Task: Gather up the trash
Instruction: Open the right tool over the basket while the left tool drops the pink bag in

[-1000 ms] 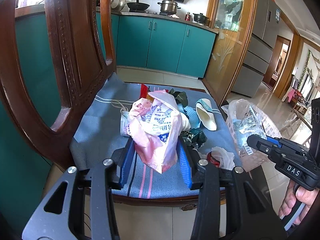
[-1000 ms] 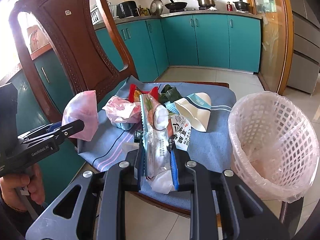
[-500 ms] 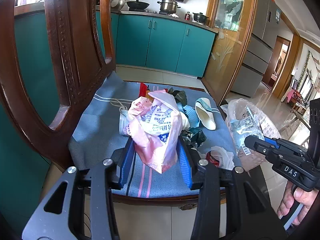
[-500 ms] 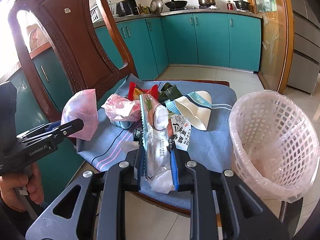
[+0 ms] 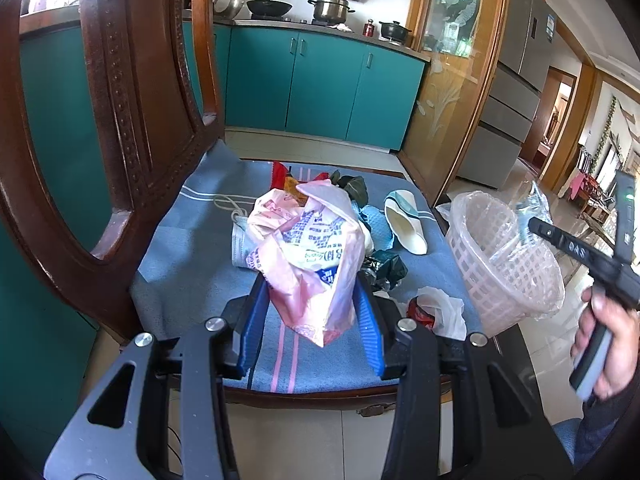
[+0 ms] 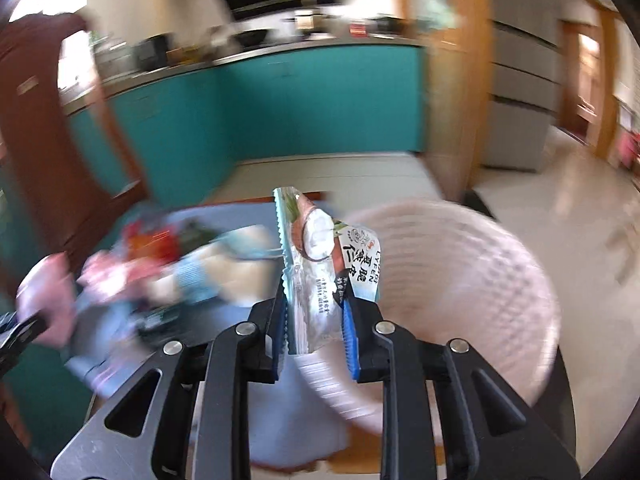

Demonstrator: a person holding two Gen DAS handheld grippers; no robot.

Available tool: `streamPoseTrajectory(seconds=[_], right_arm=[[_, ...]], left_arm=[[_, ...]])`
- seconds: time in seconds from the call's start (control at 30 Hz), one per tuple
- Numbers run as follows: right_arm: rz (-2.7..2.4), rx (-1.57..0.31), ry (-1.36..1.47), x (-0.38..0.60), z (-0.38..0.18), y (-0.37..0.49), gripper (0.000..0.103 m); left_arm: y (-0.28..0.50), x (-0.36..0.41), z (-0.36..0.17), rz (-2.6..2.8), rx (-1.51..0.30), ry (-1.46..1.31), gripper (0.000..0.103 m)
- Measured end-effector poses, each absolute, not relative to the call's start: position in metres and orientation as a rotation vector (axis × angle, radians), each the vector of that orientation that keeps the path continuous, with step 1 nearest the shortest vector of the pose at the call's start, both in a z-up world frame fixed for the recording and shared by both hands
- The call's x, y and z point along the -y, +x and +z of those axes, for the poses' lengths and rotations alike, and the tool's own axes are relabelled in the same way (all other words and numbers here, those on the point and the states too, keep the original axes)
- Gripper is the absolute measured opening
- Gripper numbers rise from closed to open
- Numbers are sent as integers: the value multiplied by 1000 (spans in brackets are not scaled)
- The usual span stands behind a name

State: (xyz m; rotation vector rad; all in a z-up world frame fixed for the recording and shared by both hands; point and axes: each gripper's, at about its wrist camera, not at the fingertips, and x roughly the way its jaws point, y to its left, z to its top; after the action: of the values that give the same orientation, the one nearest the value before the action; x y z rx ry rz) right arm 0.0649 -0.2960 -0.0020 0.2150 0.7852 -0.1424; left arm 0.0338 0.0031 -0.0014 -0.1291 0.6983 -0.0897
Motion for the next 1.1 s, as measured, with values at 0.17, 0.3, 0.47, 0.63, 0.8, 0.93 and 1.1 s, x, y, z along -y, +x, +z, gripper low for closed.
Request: streamPoseTrajectory(seconds=[0.17, 0.3, 0.47, 0.63, 0.8, 0.93, 1.1], right_arm=[[-271, -808, 269, 324, -12, 60, 71], [-295, -730, 243, 317, 3, 47, 88], [-255, -719, 215, 302, 7, 51, 90], [-245, -673, 195, 293, 17, 50, 90], [-269, -633, 194, 301, 24, 43, 93], [-299, -599, 243, 318, 28, 35, 93], [-368, -536, 299, 344, 35, 22, 93]], left_arm=[[35, 1, -3, -99, -700, -126, 43], [35, 8, -3, -108, -694, -114, 43], [36, 16, -7, -125, -693, -87, 43], [42, 34, -7, -158, -700, -57, 43], [55, 67, -2, -229, -717, -58, 43], [76, 127, 5, -322, -706, 14, 43], [107, 191, 11, -445, -715, -8, 43]])
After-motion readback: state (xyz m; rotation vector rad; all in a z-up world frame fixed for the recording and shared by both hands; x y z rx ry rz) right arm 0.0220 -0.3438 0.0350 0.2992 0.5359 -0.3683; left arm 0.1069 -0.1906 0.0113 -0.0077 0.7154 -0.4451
